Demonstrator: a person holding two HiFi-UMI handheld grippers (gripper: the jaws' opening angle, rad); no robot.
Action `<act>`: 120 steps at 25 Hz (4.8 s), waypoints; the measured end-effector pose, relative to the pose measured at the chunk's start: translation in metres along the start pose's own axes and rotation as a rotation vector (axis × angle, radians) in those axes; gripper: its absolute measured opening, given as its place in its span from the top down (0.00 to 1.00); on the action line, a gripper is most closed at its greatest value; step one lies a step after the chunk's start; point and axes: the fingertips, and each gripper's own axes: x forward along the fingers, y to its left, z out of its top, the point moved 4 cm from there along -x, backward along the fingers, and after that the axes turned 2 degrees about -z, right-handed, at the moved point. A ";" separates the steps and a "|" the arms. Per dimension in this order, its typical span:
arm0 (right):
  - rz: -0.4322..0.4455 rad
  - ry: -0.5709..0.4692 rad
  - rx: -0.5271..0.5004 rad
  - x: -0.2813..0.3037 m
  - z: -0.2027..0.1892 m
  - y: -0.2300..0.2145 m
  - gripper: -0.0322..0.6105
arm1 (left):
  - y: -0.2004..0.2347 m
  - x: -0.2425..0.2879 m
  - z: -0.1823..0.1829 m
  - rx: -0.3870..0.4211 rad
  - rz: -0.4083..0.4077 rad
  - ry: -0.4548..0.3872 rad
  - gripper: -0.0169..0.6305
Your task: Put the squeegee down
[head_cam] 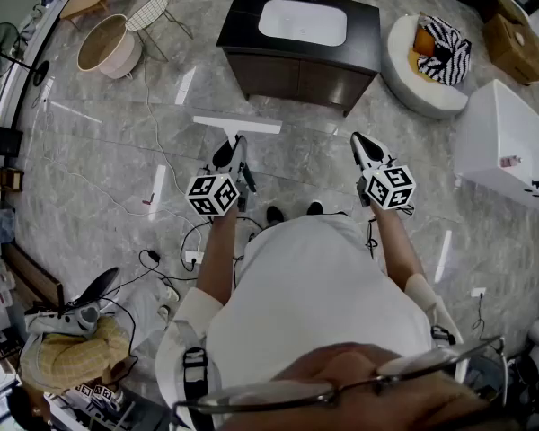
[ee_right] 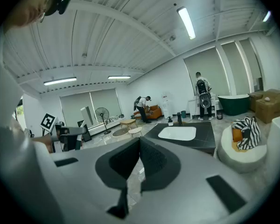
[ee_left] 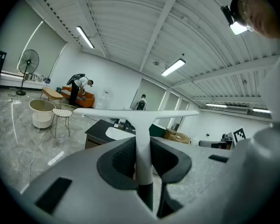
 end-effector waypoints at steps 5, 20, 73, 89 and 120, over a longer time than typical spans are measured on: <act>0.007 -0.003 0.003 0.005 -0.001 0.006 0.94 | 0.005 -0.003 -0.001 -0.007 0.003 -0.003 0.86; 0.009 -0.004 0.008 0.011 -0.006 0.031 0.94 | 0.022 -0.029 -0.005 -0.015 0.008 0.003 0.86; 0.096 0.082 -0.046 0.231 0.048 -0.071 0.94 | 0.112 0.150 0.052 -0.068 0.054 0.035 0.86; 0.115 0.100 -0.002 0.277 0.058 -0.102 0.94 | 0.121 0.206 0.062 -0.073 0.076 0.050 0.86; -0.093 0.166 0.048 0.462 0.110 -0.141 0.94 | 0.295 0.400 0.136 -0.053 -0.062 0.198 0.86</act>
